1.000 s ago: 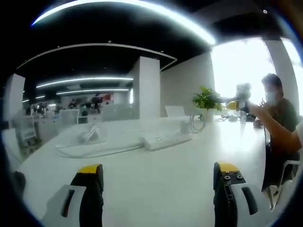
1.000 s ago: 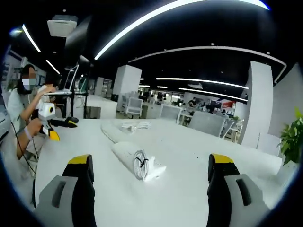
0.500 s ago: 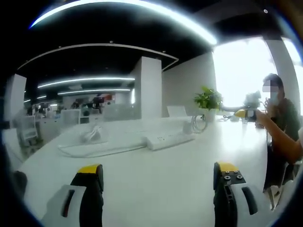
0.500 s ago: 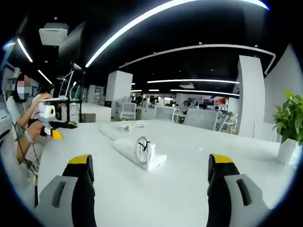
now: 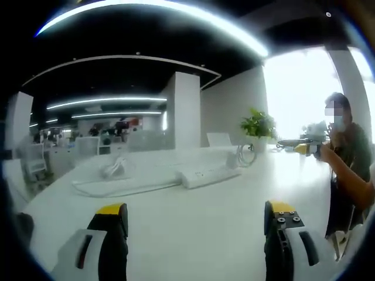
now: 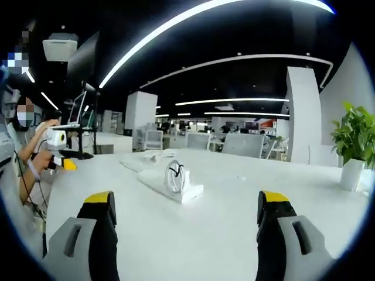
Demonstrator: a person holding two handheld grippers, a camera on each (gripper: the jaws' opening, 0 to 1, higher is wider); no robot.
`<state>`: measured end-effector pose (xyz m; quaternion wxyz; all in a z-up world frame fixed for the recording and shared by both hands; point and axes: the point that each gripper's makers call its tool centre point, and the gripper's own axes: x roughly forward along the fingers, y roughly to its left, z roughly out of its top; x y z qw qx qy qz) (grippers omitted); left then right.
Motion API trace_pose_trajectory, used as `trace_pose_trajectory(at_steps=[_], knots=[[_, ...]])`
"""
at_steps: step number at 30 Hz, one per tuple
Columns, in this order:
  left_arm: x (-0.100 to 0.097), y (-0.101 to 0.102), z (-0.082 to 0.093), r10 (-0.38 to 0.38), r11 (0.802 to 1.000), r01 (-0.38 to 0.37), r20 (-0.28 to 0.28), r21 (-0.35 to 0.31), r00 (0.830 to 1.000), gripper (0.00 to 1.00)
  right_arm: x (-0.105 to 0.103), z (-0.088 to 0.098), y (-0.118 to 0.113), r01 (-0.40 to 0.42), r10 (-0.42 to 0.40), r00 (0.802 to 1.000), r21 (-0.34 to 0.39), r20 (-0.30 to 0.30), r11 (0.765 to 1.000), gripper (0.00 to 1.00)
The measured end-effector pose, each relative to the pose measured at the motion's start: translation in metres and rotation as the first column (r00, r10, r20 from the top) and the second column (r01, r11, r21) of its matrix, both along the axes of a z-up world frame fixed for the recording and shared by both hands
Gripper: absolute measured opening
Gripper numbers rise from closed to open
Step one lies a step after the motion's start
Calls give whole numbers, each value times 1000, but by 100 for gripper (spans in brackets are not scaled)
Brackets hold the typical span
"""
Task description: Straighten the power strip on the desk, plug the charger into it
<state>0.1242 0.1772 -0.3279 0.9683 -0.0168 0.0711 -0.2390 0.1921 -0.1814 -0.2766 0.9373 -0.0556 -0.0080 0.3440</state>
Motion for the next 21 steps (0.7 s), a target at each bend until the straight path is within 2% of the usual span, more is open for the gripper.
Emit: trace_pose_trajectory(at_steps=[11,21], knots=[[1,3,1,17,1000,-17,3,-9,1000,99,-4,-10,-7,43,-43,999,0,-10,999,100],[1,6,0,33,999,-33,6,-19,999,99,-8,-16,-9,75,-75,997,-34,-14,997,100]])
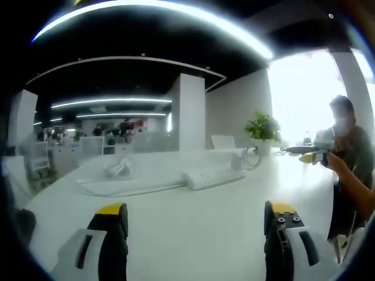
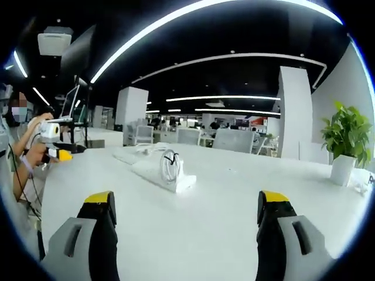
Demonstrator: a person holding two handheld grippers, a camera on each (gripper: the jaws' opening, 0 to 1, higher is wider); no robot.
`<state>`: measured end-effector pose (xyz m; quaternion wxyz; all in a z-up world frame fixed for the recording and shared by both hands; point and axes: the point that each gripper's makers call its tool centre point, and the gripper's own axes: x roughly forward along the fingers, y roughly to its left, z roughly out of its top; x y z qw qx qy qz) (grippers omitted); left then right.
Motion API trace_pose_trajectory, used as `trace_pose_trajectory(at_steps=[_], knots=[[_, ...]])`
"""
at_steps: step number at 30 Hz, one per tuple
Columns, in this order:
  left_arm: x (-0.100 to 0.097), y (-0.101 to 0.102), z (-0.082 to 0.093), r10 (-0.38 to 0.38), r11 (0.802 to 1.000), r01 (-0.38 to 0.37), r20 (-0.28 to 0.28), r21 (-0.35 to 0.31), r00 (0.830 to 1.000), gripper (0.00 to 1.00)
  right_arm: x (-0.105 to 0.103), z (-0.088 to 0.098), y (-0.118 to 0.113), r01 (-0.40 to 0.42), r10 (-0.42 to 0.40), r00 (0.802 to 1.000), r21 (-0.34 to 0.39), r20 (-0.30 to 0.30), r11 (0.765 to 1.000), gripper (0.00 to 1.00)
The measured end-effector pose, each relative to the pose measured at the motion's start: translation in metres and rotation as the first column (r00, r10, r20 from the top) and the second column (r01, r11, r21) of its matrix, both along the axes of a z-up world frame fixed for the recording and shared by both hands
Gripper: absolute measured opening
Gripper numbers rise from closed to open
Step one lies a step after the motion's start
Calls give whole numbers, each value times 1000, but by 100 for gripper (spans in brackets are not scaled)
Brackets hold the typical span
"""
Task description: Straighten the power strip on the desk, plug the charger into it
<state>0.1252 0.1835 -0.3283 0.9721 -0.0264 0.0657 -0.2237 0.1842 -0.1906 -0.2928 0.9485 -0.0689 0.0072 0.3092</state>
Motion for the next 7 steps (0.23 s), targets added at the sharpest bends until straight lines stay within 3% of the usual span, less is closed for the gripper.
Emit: trace_pose_trajectory(at_steps=[7], knots=[[1,6,0,13,1000,-13,4,-4,1000,99,-3,-2,2,-2,2,1000,5,-2,1000,100]])
